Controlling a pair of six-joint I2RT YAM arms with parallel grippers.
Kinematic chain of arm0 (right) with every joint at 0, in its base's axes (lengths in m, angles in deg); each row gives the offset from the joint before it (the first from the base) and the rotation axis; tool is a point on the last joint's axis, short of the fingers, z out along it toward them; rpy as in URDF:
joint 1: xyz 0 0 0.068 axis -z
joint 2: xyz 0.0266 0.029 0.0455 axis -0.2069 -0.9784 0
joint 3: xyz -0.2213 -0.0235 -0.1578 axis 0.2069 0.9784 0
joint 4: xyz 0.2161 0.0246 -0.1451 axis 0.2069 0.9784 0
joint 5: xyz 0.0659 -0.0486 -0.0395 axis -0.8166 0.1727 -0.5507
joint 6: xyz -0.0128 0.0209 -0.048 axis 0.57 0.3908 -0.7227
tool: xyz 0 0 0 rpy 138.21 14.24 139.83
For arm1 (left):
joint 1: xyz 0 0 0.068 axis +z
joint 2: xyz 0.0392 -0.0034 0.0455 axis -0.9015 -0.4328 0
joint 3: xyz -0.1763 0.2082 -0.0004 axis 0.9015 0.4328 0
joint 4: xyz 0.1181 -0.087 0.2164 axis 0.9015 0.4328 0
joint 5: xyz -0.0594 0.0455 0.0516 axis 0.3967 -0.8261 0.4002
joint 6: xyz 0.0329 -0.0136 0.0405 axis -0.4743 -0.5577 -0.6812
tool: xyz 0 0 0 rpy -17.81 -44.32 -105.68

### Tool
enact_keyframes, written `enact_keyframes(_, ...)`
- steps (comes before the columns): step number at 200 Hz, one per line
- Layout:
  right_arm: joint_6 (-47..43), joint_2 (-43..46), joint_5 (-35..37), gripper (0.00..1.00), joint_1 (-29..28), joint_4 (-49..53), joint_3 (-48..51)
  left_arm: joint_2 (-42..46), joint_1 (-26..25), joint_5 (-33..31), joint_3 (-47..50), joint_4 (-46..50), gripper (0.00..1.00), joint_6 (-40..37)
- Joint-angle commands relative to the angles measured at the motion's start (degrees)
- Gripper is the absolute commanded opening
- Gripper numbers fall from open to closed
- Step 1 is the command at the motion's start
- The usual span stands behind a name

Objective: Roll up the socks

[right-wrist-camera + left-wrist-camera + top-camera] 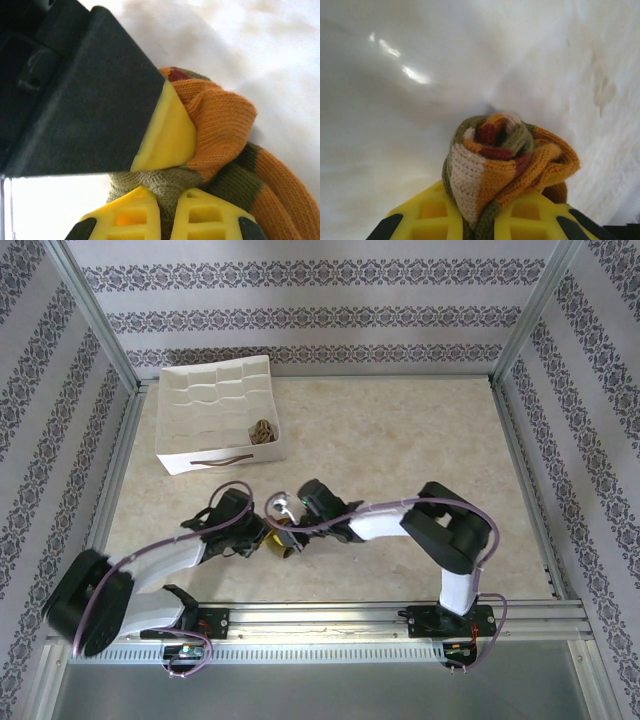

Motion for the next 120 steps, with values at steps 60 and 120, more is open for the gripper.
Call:
enact_keyframes(60, -19.97, 11.08, 12.03, 0.45, -2.31, 3.71, 3.04, 10.88, -1.49, 2.96, 3.04, 17.8, 0.0, 9.61)
enact_keyframes(120, -15.34, 19.32, 36.7, 0.57, -18.09, -2.65, 14.05, -1.38, -1.75, 3.2, -7.2, 28.94, 0.0, 5.85)
